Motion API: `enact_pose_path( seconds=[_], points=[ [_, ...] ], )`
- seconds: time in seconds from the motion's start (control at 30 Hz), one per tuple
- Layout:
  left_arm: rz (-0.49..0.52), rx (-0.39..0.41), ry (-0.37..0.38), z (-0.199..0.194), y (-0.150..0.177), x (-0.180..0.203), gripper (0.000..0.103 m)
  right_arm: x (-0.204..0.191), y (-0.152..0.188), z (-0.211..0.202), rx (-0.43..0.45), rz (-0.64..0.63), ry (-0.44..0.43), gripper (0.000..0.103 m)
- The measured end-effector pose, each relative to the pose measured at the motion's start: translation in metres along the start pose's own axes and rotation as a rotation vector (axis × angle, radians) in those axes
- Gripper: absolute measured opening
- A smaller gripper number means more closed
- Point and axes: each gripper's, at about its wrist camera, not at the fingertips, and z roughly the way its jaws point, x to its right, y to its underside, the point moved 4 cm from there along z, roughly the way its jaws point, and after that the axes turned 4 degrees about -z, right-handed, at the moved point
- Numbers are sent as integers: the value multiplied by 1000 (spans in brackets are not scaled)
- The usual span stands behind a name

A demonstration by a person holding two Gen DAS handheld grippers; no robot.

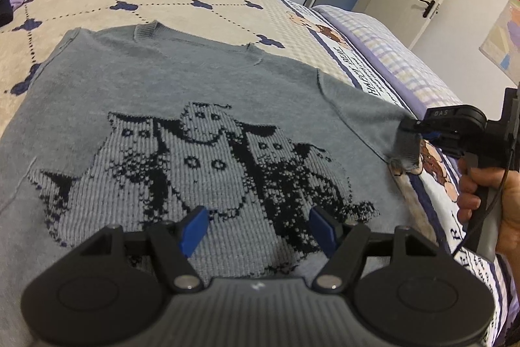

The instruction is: Fold clothes

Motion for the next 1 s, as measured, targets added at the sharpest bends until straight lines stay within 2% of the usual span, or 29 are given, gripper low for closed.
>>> enact_pose_path(
  seconds=[0.1,0.13,0.2,0.3,0.37,0.43,0.53,0.6,0.7,0.9,1.0],
  points=[
    [-28,21,1,-3,-2,-7,71,-28,2,-6,59,-188,12,11],
    [-41,33,0,-5,-2,-10,71,-40,4,-9,79,-268,-8,11],
    [-48,52,-7,-8,-3,-15,71,-67,12,-16,80,-407,-104,11],
    [9,62,-18,-8,-1,-16,71,-97,34,-14,-28,-553,-225,11],
    [79,82,-12,-4,5,-14,74,-105,49,-8,-136,-570,-269,11],
    [147,106,-6,-1,11,-12,78,-107,56,-3,-193,-577,-275,12],
    [246,146,0,1,20,-6,90,-101,49,-7,-203,-530,-285,15],
    [291,156,-9,4,26,-1,95,-92,41,-12,-207,-459,-305,25],
    [318,148,-22,8,27,2,101,-77,30,-19,-213,-342,-340,32],
    [334,140,-29,11,29,4,103,-57,24,-6,-239,-68,-387,33],
    [318,143,-14,11,28,2,103,-62,33,10,-281,-24,-376,33]
  ],
)
